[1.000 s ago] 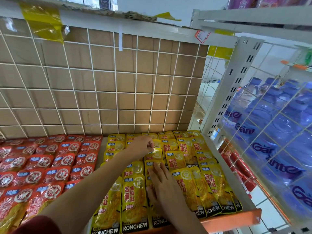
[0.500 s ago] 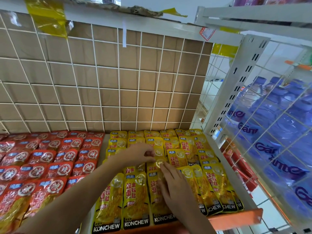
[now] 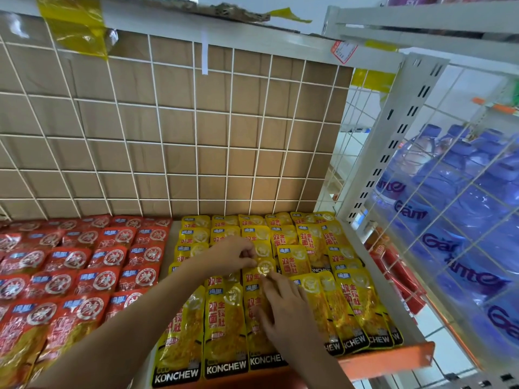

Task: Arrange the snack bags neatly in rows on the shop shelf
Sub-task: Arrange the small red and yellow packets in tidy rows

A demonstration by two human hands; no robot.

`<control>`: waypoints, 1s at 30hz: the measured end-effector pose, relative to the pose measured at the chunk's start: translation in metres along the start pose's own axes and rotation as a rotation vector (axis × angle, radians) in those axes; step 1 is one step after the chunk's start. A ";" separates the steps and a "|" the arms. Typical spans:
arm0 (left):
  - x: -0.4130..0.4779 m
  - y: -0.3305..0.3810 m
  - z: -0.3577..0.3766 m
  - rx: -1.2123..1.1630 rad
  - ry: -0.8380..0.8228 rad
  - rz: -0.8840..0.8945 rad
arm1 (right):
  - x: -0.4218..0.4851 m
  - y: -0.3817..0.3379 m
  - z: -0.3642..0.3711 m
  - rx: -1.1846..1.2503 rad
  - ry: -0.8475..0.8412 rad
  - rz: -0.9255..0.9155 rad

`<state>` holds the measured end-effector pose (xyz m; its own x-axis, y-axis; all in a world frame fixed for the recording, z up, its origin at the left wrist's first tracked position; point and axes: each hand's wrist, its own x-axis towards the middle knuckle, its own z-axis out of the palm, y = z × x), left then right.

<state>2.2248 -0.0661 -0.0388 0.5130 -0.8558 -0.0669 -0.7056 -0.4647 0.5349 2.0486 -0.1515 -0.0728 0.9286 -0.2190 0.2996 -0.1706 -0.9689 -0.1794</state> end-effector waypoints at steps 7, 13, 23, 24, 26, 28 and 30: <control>-0.002 0.000 0.001 -0.038 0.033 0.004 | 0.000 -0.004 -0.009 0.053 -0.132 0.052; -0.014 0.000 -0.003 -0.100 0.252 -0.069 | 0.006 0.006 -0.015 0.239 -0.128 0.064; -0.054 0.035 0.023 0.224 0.117 0.028 | 0.075 0.048 -0.016 0.242 -0.191 0.135; -0.056 0.034 0.029 0.254 0.105 0.037 | 0.082 0.050 -0.013 0.255 -0.205 0.126; -0.060 0.034 0.036 0.337 0.085 0.040 | 0.094 0.052 -0.009 0.251 -0.239 0.093; -0.063 0.032 0.041 0.430 0.073 0.043 | 0.105 0.052 -0.006 0.240 -0.257 0.073; -0.064 0.030 0.046 0.456 0.018 0.062 | 0.114 0.050 -0.004 0.236 -0.272 0.048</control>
<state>2.1483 -0.0360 -0.0572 0.4689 -0.8827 -0.0294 -0.8760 -0.4691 0.1117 2.1443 -0.2254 -0.0438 0.9806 -0.1935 0.0308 -0.1643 -0.8979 -0.4084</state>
